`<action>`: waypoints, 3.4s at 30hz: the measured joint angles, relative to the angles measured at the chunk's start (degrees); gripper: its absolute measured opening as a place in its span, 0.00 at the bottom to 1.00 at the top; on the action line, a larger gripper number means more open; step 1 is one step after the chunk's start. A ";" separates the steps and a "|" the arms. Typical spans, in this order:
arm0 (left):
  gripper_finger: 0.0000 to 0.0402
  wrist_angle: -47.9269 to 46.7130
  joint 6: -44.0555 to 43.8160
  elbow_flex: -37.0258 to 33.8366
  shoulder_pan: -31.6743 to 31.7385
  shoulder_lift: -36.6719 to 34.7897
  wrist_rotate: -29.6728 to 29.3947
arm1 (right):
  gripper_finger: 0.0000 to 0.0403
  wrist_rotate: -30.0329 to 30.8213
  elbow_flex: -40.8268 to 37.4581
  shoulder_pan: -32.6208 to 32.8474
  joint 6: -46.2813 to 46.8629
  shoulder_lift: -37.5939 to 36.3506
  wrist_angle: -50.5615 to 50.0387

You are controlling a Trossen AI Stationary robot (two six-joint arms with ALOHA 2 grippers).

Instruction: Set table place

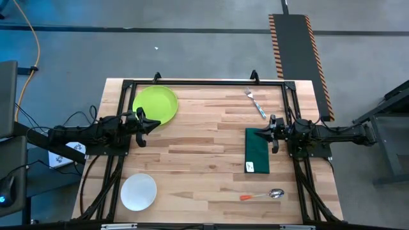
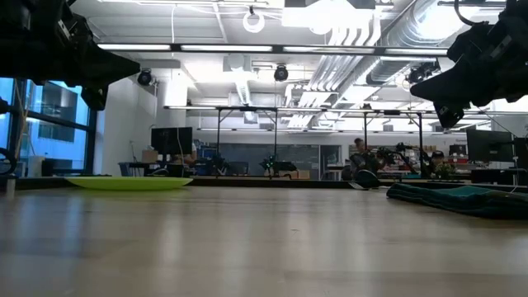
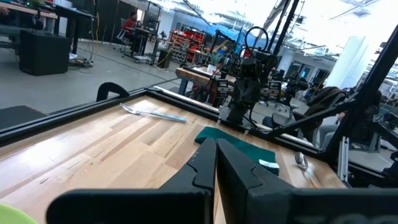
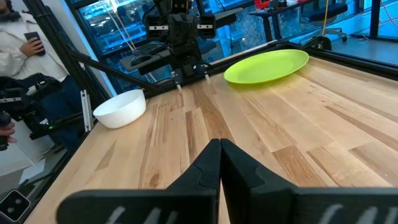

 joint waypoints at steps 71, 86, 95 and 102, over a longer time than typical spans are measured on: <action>0.59 -21.00 3.37 52.44 0.01 39.37 -6.60 | 0.00 -0.01 -0.01 0.01 0.00 -0.01 0.00; 0.59 -29.03 4.81 69.66 -0.01 51.50 -4.86 | 0.00 -0.02 -0.02 0.02 0.00 -0.02 0.00; 0.59 -28.69 4.54 69.64 -0.01 51.32 -4.17 | 0.00 -0.02 -0.02 0.02 0.00 -0.02 -0.02; 0.59 -28.70 4.43 69.61 -0.01 51.24 -4.17 | 0.00 -0.01 0.00 0.02 0.00 -0.01 -0.01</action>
